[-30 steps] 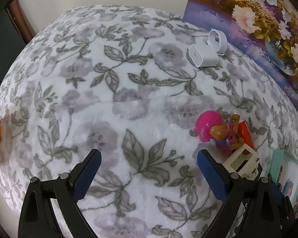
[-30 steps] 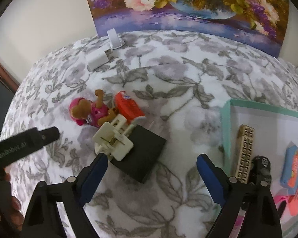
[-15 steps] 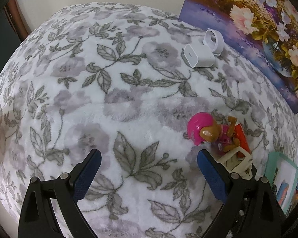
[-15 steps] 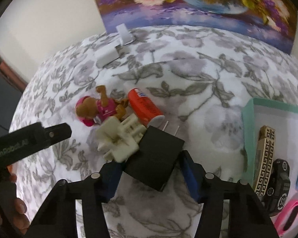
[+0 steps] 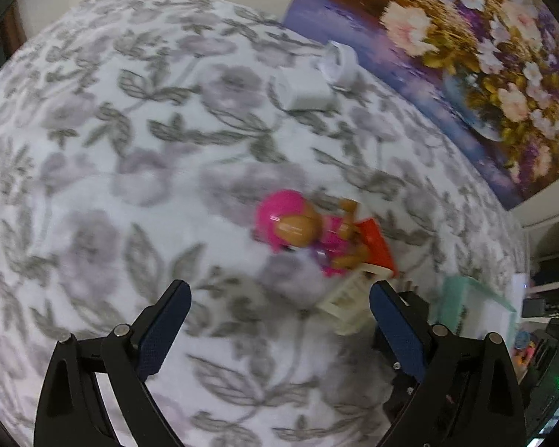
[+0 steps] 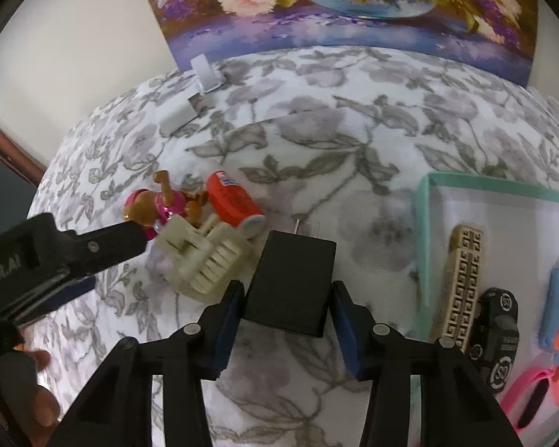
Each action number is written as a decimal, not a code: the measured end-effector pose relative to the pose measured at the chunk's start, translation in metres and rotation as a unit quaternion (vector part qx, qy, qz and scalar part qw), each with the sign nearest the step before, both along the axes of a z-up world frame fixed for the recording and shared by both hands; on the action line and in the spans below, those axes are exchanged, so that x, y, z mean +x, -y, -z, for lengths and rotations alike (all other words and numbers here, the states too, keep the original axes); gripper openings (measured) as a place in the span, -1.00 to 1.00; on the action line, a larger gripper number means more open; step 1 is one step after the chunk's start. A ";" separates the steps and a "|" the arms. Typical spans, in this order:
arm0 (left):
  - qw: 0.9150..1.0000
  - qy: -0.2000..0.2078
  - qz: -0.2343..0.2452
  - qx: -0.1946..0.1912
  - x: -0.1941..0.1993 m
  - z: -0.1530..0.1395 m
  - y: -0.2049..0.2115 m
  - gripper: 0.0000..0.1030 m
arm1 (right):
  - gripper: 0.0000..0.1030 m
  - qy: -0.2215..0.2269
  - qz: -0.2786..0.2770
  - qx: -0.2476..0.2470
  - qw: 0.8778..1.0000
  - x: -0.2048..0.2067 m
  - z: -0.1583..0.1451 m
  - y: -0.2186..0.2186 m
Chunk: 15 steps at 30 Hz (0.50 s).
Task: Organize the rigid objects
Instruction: 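Grasp the black charger block with the right tool while the left tool grasps the cream hair clip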
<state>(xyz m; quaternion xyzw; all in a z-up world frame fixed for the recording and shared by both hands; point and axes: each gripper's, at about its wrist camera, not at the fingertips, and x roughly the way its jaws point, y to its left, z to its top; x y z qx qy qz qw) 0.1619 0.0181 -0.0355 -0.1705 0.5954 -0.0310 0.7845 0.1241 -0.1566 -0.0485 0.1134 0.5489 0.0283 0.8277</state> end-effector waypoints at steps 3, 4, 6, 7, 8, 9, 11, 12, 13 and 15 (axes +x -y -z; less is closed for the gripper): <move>1.000 0.002 0.004 -0.016 0.001 0.002 0.009 0.82 | -0.04 0.003 0.004 0.004 1.000 -0.002 -0.004 0.007; 1.000 0.003 0.008 -0.020 0.001 0.003 0.013 0.75 | -0.05 0.005 0.005 0.004 1.000 -0.003 -0.005 0.008; 1.000 0.004 0.017 -0.021 0.002 0.004 0.020 0.70 | -0.06 0.009 0.008 0.007 1.000 -0.004 -0.009 0.013; 1.000 0.004 0.020 -0.022 0.003 0.006 0.022 0.69 | -0.06 0.009 0.010 0.008 1.000 -0.004 -0.010 0.015; 0.999 0.005 0.023 -0.021 0.004 0.006 0.025 0.69 | -0.06 0.010 0.012 0.011 1.000 -0.005 -0.011 0.017; 0.999 0.006 0.026 -0.021 0.005 0.007 0.027 0.69 | -0.06 0.011 0.014 0.013 1.000 -0.005 -0.012 0.019; 0.999 0.008 0.032 -0.020 0.006 0.009 0.033 0.69 | -0.07 0.011 0.014 0.016 1.000 -0.005 -0.014 0.021; 0.999 0.007 0.036 -0.020 0.008 0.011 0.036 0.64 | -0.07 0.012 0.014 0.017 1.000 -0.005 -0.014 0.022; 0.999 0.006 0.038 -0.022 0.007 0.012 0.035 0.55 | -0.07 0.012 0.014 0.018 1.000 -0.006 -0.015 0.023; 0.998 -0.002 0.044 -0.037 0.008 0.019 0.041 0.49 | -0.07 0.011 0.014 0.020 1.000 -0.006 -0.015 0.024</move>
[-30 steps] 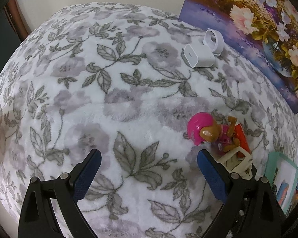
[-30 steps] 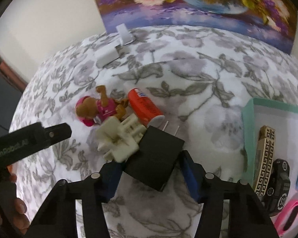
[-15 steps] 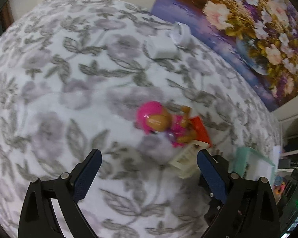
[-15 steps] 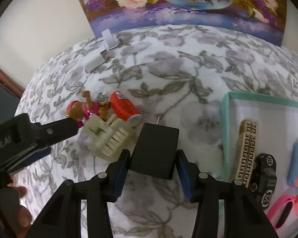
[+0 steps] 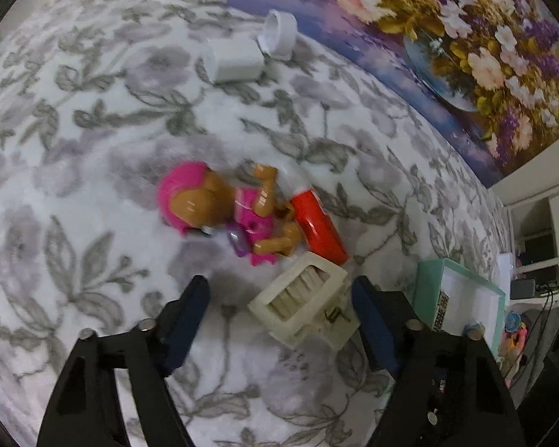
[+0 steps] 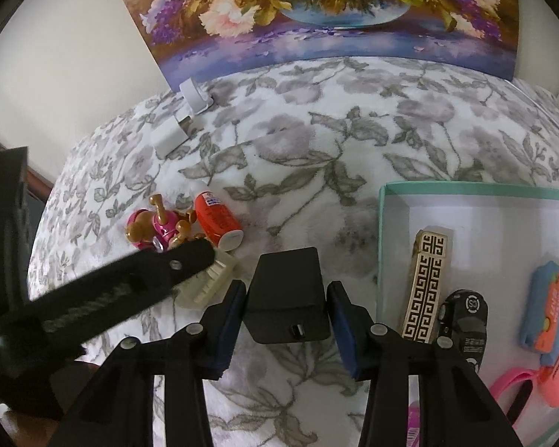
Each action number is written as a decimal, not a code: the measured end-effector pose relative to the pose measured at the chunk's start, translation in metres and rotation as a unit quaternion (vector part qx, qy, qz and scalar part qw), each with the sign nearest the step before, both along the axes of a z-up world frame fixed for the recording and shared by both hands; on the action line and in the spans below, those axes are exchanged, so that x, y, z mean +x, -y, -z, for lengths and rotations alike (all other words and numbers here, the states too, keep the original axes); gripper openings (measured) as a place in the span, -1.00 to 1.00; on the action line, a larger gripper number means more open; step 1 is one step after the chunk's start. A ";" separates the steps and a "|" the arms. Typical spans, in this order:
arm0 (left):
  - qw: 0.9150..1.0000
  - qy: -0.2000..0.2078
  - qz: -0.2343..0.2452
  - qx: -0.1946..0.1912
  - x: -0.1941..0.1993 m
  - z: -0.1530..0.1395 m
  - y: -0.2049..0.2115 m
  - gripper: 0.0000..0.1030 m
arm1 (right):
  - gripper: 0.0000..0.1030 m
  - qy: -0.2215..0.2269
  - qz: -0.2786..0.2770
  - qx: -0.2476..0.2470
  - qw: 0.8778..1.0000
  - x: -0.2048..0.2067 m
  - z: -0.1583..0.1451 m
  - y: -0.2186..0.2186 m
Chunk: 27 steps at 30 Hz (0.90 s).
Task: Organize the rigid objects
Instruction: 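Grasp the black charger block with the right tool while the left tool grasps the cream hair clip, then carry the charger and hair clip into the tray and open both tools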
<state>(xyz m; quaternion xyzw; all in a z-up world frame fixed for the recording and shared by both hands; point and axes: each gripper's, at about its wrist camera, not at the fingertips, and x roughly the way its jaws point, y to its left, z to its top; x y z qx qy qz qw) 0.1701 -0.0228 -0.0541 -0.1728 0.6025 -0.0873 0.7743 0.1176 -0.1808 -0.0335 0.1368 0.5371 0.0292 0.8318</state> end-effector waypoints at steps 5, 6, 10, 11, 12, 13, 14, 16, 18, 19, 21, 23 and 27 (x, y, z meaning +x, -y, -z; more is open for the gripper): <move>1.000 0.006 0.016 -0.012 -0.003 -0.001 0.009 0.18 | -0.07 -0.001 0.005 0.008 1.000 -0.002 0.000 0.005; 1.000 0.003 0.020 -0.018 -0.003 0.000 0.011 0.13 | -0.07 0.000 0.006 0.009 1.000 -0.002 0.000 0.006; 1.000 0.004 0.024 -0.010 -0.003 -0.001 0.016 0.13 | -0.07 -0.003 0.006 0.012 1.000 -0.003 0.001 0.007; 1.000 0.004 0.021 -0.007 -0.003 -0.001 0.016 0.13 | -0.07 -0.003 0.007 0.012 1.000 -0.003 0.001 0.007; 1.000 0.004 0.019 -0.005 -0.003 -0.002 0.015 0.12 | -0.07 -0.002 0.008 0.013 1.000 -0.003 0.000 0.008; 1.000 0.005 0.017 -0.003 -0.003 -0.003 0.016 0.12 | -0.08 -0.001 0.008 0.014 1.000 -0.004 -0.001 0.008; 1.000 0.008 0.016 0.000 -0.003 -0.006 0.015 0.12 | -0.08 0.000 0.009 0.014 1.000 -0.003 -0.002 0.009; 1.000 0.020 0.013 0.003 -0.005 -0.016 0.011 0.12 | -0.08 0.004 0.009 0.014 1.000 -0.004 -0.006 0.010; 0.999 0.031 0.011 0.006 -0.006 -0.025 0.009 0.12 | -0.08 0.009 0.008 0.015 1.000 -0.005 -0.010 0.011; 0.999 0.037 0.009 0.007 -0.007 -0.031 0.008 0.12 | -0.08 0.011 0.008 0.016 1.000 -0.006 -0.013 0.012; 0.999 0.051 0.008 0.008 -0.009 -0.043 0.008 0.12 | -0.08 0.016 0.011 0.018 1.000 -0.007 -0.018 0.017; 0.998 0.067 0.009 0.013 -0.011 -0.056 0.011 0.12 | -0.08 0.025 0.016 0.022 0.999 -0.010 -0.025 0.023; 0.996 0.090 0.019 0.023 -0.015 -0.074 0.026 0.12 | -0.08 0.042 0.038 0.019 0.998 -0.014 -0.038 0.044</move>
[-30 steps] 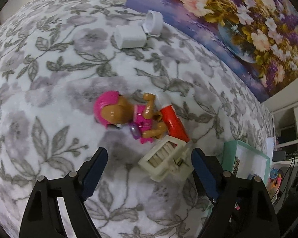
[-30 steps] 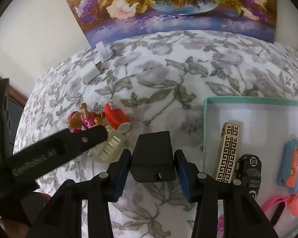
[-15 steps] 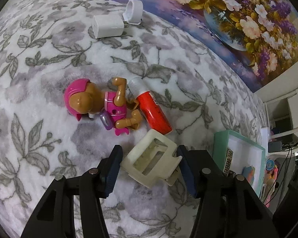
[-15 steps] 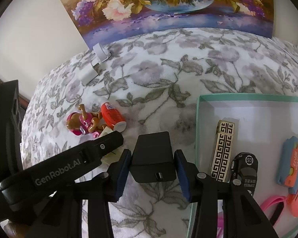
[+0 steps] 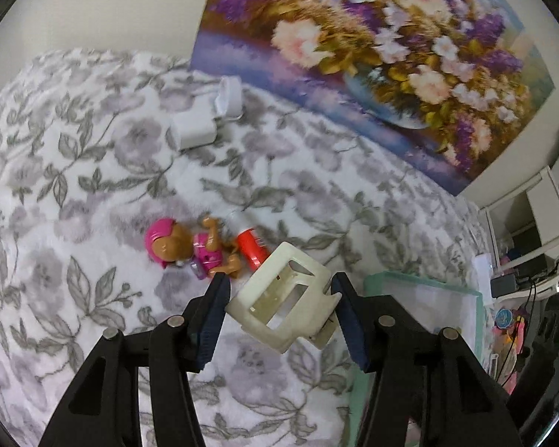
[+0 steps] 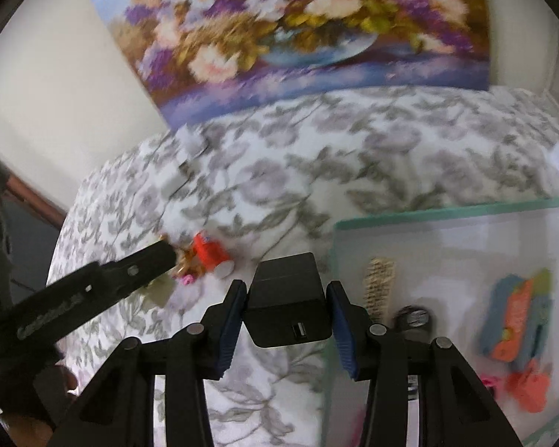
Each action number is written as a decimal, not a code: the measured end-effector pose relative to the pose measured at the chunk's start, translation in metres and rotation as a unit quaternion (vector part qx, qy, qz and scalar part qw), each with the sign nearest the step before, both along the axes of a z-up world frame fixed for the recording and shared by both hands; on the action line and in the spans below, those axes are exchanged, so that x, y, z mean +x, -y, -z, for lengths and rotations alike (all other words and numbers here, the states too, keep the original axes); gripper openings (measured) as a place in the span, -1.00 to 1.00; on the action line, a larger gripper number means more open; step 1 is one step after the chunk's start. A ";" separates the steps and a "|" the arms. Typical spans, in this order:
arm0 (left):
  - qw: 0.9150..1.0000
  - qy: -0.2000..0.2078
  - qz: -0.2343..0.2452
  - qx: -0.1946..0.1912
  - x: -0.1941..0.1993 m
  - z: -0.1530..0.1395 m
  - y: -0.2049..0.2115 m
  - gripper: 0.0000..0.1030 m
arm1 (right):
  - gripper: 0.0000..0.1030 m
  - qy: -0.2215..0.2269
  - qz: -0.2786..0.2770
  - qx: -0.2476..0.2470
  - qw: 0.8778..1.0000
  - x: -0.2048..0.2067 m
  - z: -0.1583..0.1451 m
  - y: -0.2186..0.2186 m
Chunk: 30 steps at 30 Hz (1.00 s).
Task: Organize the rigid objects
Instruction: 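Carry the charger and hair clip into the tray and open both tools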
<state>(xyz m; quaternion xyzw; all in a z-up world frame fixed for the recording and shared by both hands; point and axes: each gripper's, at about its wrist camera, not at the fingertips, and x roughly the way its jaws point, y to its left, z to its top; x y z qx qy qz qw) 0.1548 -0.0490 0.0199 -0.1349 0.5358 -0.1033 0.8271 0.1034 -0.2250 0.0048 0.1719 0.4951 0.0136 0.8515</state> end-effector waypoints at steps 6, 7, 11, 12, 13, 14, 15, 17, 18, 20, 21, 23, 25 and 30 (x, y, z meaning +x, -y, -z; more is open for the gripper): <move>0.999 0.015 0.031 0.012 -0.008 -0.012 0.038 0.12 | -0.08 -0.005 0.062 -0.013 0.998 -0.008 -0.003 0.053; 0.999 0.016 0.039 0.014 -0.010 -0.012 0.046 0.12 | -0.08 -0.007 0.072 -0.018 0.997 -0.010 -0.003 0.064; 0.997 0.019 0.073 0.027 -0.017 -0.009 0.081 0.12 | -0.08 -0.017 0.111 -0.025 0.993 -0.021 0.002 0.099; 0.996 0.019 0.081 0.030 -0.018 -0.008 0.089 0.12 | -0.08 -0.019 0.119 -0.024 0.992 -0.023 0.003 0.107; 0.995 0.020 0.087 0.032 -0.019 -0.008 0.096 0.12 | -0.08 -0.020 0.126 -0.025 0.991 -0.026 0.003 0.114; 0.994 0.021 0.097 0.037 -0.020 -0.006 0.105 0.12 | -0.08 -0.023 0.137 -0.031 0.990 -0.029 0.004 0.123; 0.993 0.022 0.105 0.042 -0.022 -0.005 0.114 0.12 | -0.08 -0.026 0.145 -0.037 0.988 -0.032 0.004 0.130; 0.991 0.023 0.121 0.048 -0.025 -0.003 0.128 0.12 | -0.08 -0.031 0.162 -0.050 0.985 -0.037 0.006 0.145; 0.990 0.025 0.129 0.052 -0.028 -0.002 0.135 0.12 | -0.08 -0.034 0.169 -0.053 0.984 -0.040 0.006 0.151; 0.987 0.026 0.146 0.060 -0.033 0.000 0.151 0.13 | -0.08 -0.042 0.186 -0.058 0.980 -0.044 0.010 0.164; 0.986 0.027 0.153 0.064 -0.034 0.001 0.158 0.13 | -0.08 -0.046 0.193 -0.059 0.978 -0.046 0.012 0.169; 0.983 0.028 0.167 0.071 -0.038 0.005 0.170 0.13 | -0.08 -0.051 0.204 -0.061 0.976 -0.050 0.014 0.176; 0.980 0.028 0.181 0.079 -0.042 0.009 0.182 0.13 | -0.08 -0.054 0.211 -0.065 0.974 -0.053 0.015 0.181; 0.973 0.021 0.208 0.101 -0.051 0.022 0.203 0.13 | -0.08 -0.060 0.208 -0.072 0.974 -0.053 0.016 0.181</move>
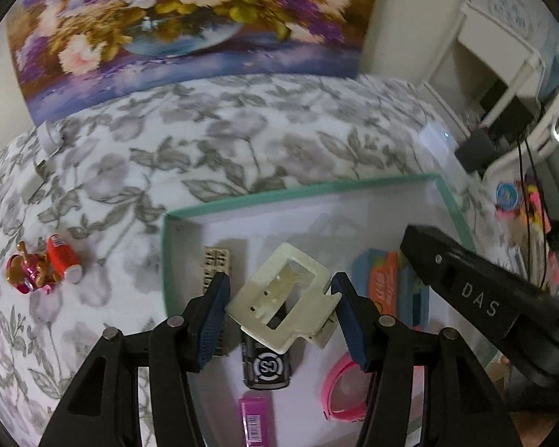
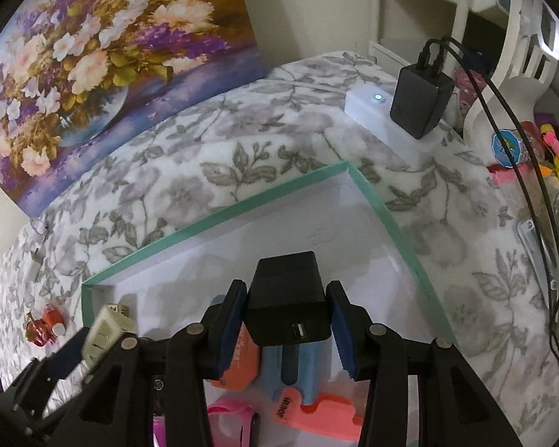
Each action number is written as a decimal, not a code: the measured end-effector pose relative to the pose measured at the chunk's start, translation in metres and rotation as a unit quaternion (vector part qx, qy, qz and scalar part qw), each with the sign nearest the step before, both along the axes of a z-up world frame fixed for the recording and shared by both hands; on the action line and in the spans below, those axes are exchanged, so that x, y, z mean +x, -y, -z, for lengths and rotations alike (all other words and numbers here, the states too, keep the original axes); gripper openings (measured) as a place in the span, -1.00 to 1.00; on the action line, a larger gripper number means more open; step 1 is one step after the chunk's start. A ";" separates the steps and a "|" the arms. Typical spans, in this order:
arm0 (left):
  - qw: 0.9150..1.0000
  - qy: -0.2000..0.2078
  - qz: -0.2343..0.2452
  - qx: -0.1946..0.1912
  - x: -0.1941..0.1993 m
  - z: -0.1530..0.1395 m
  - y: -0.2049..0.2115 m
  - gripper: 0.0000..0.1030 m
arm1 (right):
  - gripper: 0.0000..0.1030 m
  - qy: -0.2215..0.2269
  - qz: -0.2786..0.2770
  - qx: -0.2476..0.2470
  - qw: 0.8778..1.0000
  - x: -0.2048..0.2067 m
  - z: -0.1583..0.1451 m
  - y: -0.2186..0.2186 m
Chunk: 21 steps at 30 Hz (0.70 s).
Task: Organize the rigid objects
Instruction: 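Carry the charger and hair clip into the tray and open both tools, then move both tools back toward the pink doll and red-white bottle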
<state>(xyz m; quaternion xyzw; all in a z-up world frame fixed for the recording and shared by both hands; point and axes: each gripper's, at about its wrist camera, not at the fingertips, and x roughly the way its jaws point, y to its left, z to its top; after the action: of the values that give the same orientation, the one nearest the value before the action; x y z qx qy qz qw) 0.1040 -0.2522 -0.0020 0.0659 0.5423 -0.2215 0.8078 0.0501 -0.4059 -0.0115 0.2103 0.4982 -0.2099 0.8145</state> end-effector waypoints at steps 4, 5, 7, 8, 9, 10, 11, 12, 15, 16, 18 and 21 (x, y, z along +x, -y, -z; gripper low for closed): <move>1.000 -0.005 0.010 0.011 -0.003 0.004 0.006 0.13 | -0.07 -0.005 -0.006 0.000 1.000 0.002 0.001 -0.003; 1.000 -0.006 0.012 0.013 -0.004 0.005 0.007 0.14 | -0.06 -0.006 -0.007 -0.001 1.000 0.003 0.001 -0.003; 1.000 -0.008 0.013 0.016 -0.003 0.005 0.006 0.16 | -0.02 -0.007 -0.008 -0.001 1.000 0.003 -0.001 -0.003; 1.000 -0.008 0.013 0.017 -0.003 0.003 0.005 0.25 | 0.07 -0.006 -0.009 0.001 1.000 0.003 -0.003 -0.003; 1.000 -0.007 0.012 0.016 -0.002 0.002 0.005 0.36 | 0.10 -0.003 -0.008 0.002 1.000 0.003 -0.005 -0.003; 1.000 -0.004 0.009 0.015 -0.001 -0.001 0.003 0.36 | 0.12 0.000 -0.008 0.001 1.000 0.003 -0.008 -0.003; 1.000 0.000 0.005 0.014 0.000 -0.004 0.000 0.36 | 0.12 0.003 -0.009 -0.002 1.000 0.002 -0.011 -0.004; 1.000 0.001 0.001 0.013 0.002 -0.006 -0.002 0.36 | 0.12 0.005 -0.009 -0.004 1.000 0.002 -0.014 -0.004; 1.000 0.002 -0.020 0.010 0.009 -0.012 -0.013 0.37 | 0.18 0.015 -0.012 -0.009 1.000 0.002 -0.023 -0.007; 0.999 0.003 -0.031 0.011 0.012 -0.013 -0.020 0.37 | 0.20 0.018 -0.013 -0.009 1.000 0.002 -0.026 -0.007; 0.999 0.006 -0.046 0.013 0.017 -0.015 -0.029 0.37 | 0.26 0.024 -0.014 -0.010 1.000 0.002 -0.030 -0.010; 0.997 0.007 -0.079 0.017 0.025 -0.015 -0.051 0.39 | 0.44 0.024 -0.022 -0.008 0.999 0.005 -0.030 -0.016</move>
<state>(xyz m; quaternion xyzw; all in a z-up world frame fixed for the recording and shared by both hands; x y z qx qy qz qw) 0.1294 -0.2015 0.0133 0.0382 0.5440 -0.1476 0.8251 0.0552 -0.3903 0.0185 0.1974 0.4812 -0.1905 0.8326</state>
